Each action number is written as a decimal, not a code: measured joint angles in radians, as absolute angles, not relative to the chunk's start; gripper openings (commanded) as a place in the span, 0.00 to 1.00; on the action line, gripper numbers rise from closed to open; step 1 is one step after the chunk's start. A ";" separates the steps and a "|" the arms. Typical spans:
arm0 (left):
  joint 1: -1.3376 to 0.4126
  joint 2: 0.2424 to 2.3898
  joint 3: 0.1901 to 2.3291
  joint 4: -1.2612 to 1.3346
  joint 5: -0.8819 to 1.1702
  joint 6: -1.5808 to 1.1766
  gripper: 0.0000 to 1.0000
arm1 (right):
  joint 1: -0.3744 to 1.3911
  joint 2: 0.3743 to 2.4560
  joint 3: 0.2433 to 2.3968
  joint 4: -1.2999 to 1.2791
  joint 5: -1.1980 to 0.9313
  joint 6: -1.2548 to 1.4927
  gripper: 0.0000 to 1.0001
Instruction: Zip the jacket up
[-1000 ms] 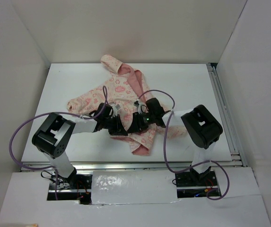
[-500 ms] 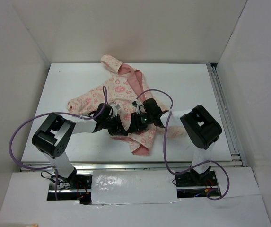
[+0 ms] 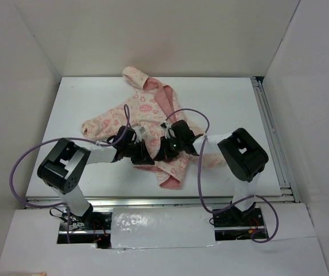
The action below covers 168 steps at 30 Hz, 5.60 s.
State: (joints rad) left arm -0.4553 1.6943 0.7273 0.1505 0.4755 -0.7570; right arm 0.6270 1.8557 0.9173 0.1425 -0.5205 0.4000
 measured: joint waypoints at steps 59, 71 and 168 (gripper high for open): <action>-0.671 1.063 0.481 0.059 0.318 -0.642 0.00 | 0.916 1.504 0.964 -0.187 0.166 0.286 0.00; -0.673 0.990 0.448 0.059 0.290 -0.654 0.00 | 0.892 1.613 1.128 -0.273 0.384 0.342 0.00; -0.139 0.637 0.669 -0.330 0.348 -0.574 0.99 | -0.010 1.060 1.026 -0.101 0.096 0.463 1.00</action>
